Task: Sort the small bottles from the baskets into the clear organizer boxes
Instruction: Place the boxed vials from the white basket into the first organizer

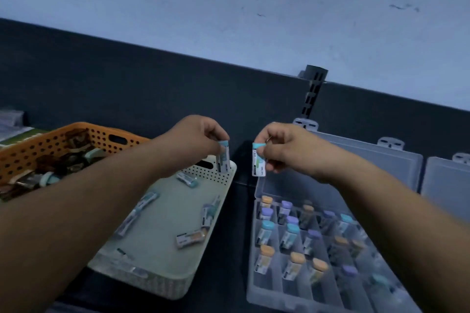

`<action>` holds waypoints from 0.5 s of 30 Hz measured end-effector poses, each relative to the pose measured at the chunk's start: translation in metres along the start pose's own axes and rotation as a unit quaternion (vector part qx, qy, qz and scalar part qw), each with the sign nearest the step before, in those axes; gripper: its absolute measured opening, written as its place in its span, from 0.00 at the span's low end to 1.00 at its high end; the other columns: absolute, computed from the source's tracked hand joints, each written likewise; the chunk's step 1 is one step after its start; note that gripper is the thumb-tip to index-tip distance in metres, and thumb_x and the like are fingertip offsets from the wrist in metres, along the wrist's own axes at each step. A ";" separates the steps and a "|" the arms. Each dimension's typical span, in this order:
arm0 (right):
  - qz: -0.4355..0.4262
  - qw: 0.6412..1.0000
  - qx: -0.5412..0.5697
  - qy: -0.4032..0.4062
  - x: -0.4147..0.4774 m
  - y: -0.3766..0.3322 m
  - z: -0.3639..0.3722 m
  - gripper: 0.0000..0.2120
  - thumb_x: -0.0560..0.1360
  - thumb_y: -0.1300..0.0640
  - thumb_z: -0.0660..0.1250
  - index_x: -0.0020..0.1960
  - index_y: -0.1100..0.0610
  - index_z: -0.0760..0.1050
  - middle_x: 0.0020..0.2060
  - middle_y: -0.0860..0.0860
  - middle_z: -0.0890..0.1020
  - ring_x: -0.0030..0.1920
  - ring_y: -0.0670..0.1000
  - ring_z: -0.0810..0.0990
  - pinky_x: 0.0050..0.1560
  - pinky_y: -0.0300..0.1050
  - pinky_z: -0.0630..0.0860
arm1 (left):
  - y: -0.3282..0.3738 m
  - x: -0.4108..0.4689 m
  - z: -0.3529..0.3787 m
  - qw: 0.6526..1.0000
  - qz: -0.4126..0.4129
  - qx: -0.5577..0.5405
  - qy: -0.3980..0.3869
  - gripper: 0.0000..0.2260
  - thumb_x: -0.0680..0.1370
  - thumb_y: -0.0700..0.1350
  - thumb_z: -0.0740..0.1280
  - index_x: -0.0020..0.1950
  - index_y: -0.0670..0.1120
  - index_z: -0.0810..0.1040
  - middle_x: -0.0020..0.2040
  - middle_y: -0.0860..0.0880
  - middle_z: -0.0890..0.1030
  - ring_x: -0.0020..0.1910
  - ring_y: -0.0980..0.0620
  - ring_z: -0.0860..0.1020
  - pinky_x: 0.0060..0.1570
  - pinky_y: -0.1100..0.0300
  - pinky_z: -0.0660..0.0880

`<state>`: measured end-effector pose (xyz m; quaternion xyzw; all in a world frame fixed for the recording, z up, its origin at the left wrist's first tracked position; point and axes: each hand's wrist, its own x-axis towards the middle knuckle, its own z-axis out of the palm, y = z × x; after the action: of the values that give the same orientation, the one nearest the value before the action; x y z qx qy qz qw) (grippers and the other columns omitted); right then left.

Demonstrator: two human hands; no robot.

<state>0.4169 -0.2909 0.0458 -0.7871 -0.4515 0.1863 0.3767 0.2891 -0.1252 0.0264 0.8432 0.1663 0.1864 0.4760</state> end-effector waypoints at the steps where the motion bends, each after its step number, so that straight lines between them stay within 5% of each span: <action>1: 0.006 1.000 0.004 0.011 -0.011 0.007 -0.010 0.01 0.78 0.64 0.65 0.47 0.61 0.74 0.32 0.54 0.76 0.32 0.48 0.77 0.34 0.39 0.76 | 0.009 0.001 0.012 1.000 0.009 -0.006 -0.010 0.04 0.75 0.36 0.70 0.47 0.43 0.81 0.39 0.47 0.82 0.36 0.55 0.77 0.38 0.62 0.74; 6: 0.041 0.997 -0.022 0.066 -0.059 0.052 -0.051 0.04 0.76 0.65 0.67 0.43 0.62 0.76 0.31 0.52 0.78 0.30 0.44 0.75 0.35 0.37 0.75 | 0.044 0.008 0.076 0.997 0.050 0.002 -0.061 0.03 0.74 0.36 0.70 0.45 0.41 0.82 0.34 0.47 0.79 0.34 0.53 0.75 0.38 0.63 0.73; 11: 0.091 0.989 -0.056 0.099 -0.093 0.093 -0.071 0.02 0.74 0.64 0.70 0.43 0.60 0.79 0.34 0.52 0.81 0.36 0.48 0.79 0.47 0.50 0.79 | 0.061 0.014 0.128 0.991 0.055 0.053 -0.110 0.03 0.72 0.37 0.71 0.44 0.42 0.82 0.31 0.52 0.77 0.30 0.55 0.72 0.36 0.63 0.70; 15: 0.109 0.986 -0.088 0.086 -0.106 0.107 -0.069 0.01 0.74 0.64 0.69 0.46 0.60 0.79 0.38 0.53 0.82 0.38 0.48 0.79 0.46 0.47 0.79 | 0.060 0.016 0.155 0.986 0.050 0.113 -0.114 0.03 0.73 0.39 0.71 0.43 0.47 0.82 0.36 0.51 0.80 0.34 0.53 0.76 0.36 0.62 0.74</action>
<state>0.4663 -0.4431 0.0044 -0.8748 -0.3437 0.1171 0.3208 0.3820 -0.2621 0.0068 0.9146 0.0883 0.0928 0.3835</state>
